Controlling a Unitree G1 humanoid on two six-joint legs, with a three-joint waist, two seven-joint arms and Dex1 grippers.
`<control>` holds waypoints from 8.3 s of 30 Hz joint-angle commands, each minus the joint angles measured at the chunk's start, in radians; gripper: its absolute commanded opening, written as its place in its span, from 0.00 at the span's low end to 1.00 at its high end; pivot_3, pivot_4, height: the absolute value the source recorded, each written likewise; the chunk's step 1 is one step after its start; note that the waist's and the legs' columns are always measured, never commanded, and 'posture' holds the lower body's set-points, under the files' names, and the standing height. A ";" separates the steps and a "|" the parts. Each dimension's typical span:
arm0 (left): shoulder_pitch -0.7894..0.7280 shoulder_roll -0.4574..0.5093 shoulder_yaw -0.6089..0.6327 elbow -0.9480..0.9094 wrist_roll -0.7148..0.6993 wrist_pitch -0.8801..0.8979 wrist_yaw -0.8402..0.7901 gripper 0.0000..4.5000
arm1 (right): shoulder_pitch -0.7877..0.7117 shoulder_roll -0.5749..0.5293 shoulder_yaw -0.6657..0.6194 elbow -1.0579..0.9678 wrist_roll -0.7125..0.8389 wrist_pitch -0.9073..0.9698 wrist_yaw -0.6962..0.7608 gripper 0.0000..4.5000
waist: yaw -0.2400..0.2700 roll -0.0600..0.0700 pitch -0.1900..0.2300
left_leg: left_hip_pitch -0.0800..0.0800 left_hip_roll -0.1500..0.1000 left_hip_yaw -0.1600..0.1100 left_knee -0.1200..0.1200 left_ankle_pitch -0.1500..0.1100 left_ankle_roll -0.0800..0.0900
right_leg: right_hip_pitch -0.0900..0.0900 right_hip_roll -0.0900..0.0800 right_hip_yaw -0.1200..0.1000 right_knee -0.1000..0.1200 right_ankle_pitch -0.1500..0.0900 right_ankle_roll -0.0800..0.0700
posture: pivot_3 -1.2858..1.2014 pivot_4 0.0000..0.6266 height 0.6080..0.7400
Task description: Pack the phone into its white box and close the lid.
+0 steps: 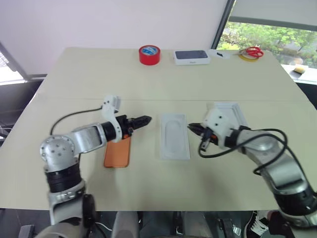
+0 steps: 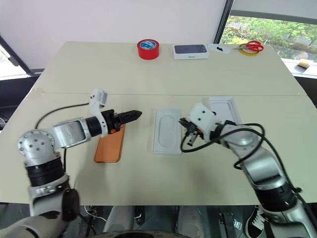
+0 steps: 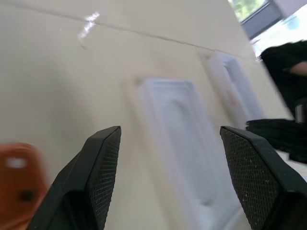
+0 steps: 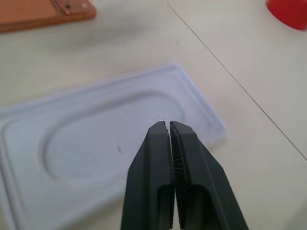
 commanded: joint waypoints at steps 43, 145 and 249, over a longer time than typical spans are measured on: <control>0.248 0.018 0.029 -0.014 -0.052 0.298 -0.157 0.99 | -0.307 0.267 0.484 0.282 -0.329 -0.045 0.171 0.00 | -0.012 0.006 -0.005 | 0.003 -0.001 -0.001 -0.001 -0.002 0.002 | 0.001 -0.003 0.000 0.001 0.000 0.000 | 0.52 0.24 0.93; -0.015 -0.047 -0.246 0.272 -0.628 -0.201 0.356 0.94 | 0.348 -0.176 -0.346 -0.256 0.118 0.080 0.107 0.00 | -0.001 0.002 -0.001 | 0.007 -0.003 -0.003 -0.016 -0.001 0.003 | 0.007 0.000 -0.001 -0.016 0.001 -0.002 | 0.52 0.24 0.93; 0.004 0.009 -0.590 0.199 0.760 -0.981 -0.973 0.17 | -0.387 -0.110 -0.125 0.483 0.132 0.826 -0.145 0.46 | 0.004 0.007 -0.003 | -0.002 0.001 0.002 -0.004 -0.001 0.004 | 0.000 0.002 -0.002 -0.007 0.002 -0.003 | 0.52 0.24 0.93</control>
